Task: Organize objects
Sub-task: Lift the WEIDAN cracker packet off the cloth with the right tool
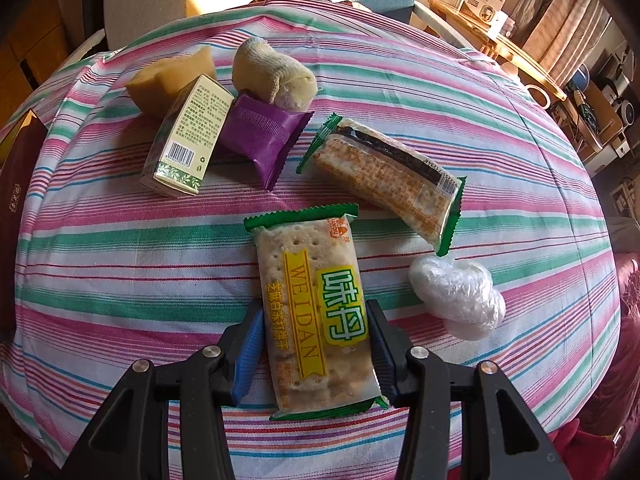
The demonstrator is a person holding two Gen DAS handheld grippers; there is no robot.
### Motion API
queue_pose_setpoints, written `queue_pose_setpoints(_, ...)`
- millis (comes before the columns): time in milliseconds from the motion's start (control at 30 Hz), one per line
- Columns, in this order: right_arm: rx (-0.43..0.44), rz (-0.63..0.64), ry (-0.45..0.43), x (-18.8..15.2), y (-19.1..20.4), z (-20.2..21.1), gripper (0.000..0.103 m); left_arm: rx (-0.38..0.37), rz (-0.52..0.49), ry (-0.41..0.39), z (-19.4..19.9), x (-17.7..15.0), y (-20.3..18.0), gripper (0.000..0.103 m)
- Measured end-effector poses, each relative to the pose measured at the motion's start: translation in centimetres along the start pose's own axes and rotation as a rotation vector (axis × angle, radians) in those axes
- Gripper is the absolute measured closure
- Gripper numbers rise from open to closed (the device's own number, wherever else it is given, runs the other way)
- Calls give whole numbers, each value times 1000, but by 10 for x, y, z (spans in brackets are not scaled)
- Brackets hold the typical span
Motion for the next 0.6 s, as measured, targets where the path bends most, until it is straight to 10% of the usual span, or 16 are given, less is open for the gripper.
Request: queue_pose_setpoints(600,182,5,-33,-3,47,62,54,4,11,-6,20,-28,9,19)
Point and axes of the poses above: each gripper's, at about its wrist camera, not at the fingertips, and z roughly against the way its jaws point, y to its left, x to its top, the point moved 8 cm from there along -z, roughly the way its jaws point, and after that the axes turned 13 degrees about -z, right-handed, at the moved point
